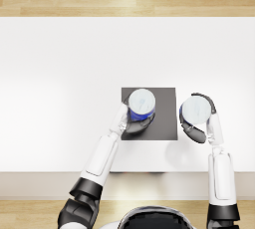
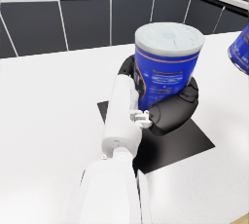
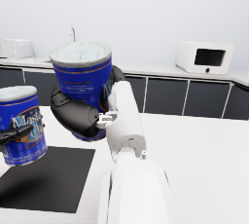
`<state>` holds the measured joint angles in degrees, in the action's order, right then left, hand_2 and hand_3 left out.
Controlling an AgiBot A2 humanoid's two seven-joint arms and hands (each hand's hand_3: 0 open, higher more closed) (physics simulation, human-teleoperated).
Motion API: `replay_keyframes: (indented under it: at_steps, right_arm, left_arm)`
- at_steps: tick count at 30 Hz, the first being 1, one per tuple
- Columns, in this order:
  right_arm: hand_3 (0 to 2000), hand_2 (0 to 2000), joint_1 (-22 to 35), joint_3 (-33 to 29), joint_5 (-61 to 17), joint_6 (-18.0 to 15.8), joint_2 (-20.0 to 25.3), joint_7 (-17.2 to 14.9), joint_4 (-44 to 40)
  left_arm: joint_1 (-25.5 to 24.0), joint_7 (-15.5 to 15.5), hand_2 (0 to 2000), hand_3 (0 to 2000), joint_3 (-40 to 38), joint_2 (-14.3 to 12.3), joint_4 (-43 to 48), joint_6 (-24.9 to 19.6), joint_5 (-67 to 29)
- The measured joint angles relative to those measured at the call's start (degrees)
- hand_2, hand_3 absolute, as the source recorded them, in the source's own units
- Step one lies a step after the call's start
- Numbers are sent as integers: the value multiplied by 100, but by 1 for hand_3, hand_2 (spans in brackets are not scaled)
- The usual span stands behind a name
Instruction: Pick up the blue can on the left and place it in the middle, then pick up the blue can on the right and place it on top of the can in the middle
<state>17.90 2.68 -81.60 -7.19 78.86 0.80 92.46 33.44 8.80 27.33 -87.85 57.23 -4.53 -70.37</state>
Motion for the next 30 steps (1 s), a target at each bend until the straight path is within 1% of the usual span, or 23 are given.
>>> replay_keyframes:
  at_steps: [3, 4, 5, 6, 8, 9, 10, 12, 13, 15, 17, 19, 20, 21, 22, 23, 24, 26, 27, 28, 29, 30]
  right_arm:
    - [1520, 2000, 39, 76, 0, -7, 35, 1, 151]
    - [1520, 2000, 52, 108, 0, -9, 47, 2, 177]
    - [1520, 2000, 65, 152, 0, -1, 59, 2, 200]
    - [1520, 2000, 76, 191, 0, 14, 71, 0, 230]
    - [1520, 2000, 94, 267, 0, 5, 96, -1, 294]
    - [1520, 2000, 110, 298, 0, -6, 110, 0, 321]
    - [1520, 2000, 134, 329, 0, -16, 126, -1, 339]
    - [1520, 2000, 188, 385, 0, -1, 161, -4, 377]
    - [1520, 2000, 223, 412, 0, 4, 180, -3, 389]
    - [1520, 2000, 304, 480, 0, -4, 224, -4, 403]
    - [1520, 2000, 456, 603, 1, 7, 298, -5, 332]
    - [1520, 2000, 680, 753, 1, 7, 409, -7, 223]
    - [1520, 2000, 807, 829, 0, 18, 473, -9, 162]
    - [1520, 2000, 944, 898, 0, 31, 541, -12, 90]
    - [1520, 2000, 1073, 959, 0, 23, 606, -11, 13]
    - [1520, 2000, 1192, 1022, 1, 20, 667, -10, -61]
    - [1520, 2000, 1298, 1081, 1, 47, 723, -10, -125]
    - [1520, 2000, 1456, 1183, 1, 77, 810, -9, -233]
    - [1520, 2000, 1511, 1235, 2, 462, 846, -297, -273]
    - [1520, 2000, 1553, 1281, 2, 929, 874, -639, -309]
    - [1520, 2000, 1598, 1335, 1, 1197, 902, -913, -362]
    - [1520, 2000, 1640, 1400, 2, 1375, 931, -1103, -419]
  left_arm:
    - [100, 543, 2000, 1520, 112, -107, -479, -78, 15]
    - [185, 700, 2000, 1520, 367, -45, -623, -72, 20]
    - [214, 806, 2000, 1520, 402, -81, -770, -35, 17]
    - [289, 904, 2000, 1520, 599, -48, -930, -8, 21]
    - [384, 1020, 2000, 1520, 780, -79, -1278, 14, 18]
    - [437, 1056, 639, 1193, 910, -75, -1440, 23, 21]
    - [484, 1079, 0, 867, 1017, -79, -1597, 2, 20]
    - [527, 1097, 0, 213, 1057, -114, -1791, 169, 18]
    - [519, 1105, 0, 0, 1010, -131, -1815, 230, 20]
    - [483, 1114, 0, 0, 911, -147, -1814, 306, 22]
    - [369, 1114, 0, 0, 805, -111, -1587, 363, 22]
    - [130, 1115, 0, 0, 653, 4, -1012, 394, 22]
    - [-39, 1003, 0, 0, 554, 93, -597, 409, 22]
    - [-236, 470, 0, 0, 441, 200, -111, 422, 23]
    - [-433, 87, 0, 0, 320, 307, 371, 431, 23]
    - [-640, -187, 0, 0, 191, 421, 877, 437, 24]
    - [-843, -383, 0, 0, 58, 532, 1368, 442, 24]
    - [-1240, -625, 0, 0, -243, 747, 2257, 447, 25]
    - [-1436, -697, 0, 0, -400, 851, 2635, 449, 25]
    - [-1614, -749, 0, 0, -538, 944, 2948, 450, 26]
    - [-1779, -786, 0, 0, -664, 1028, 3194, 451, 26]
    - [-1927, -813, 0, 0, -775, 1092, 3384, 452, 26]
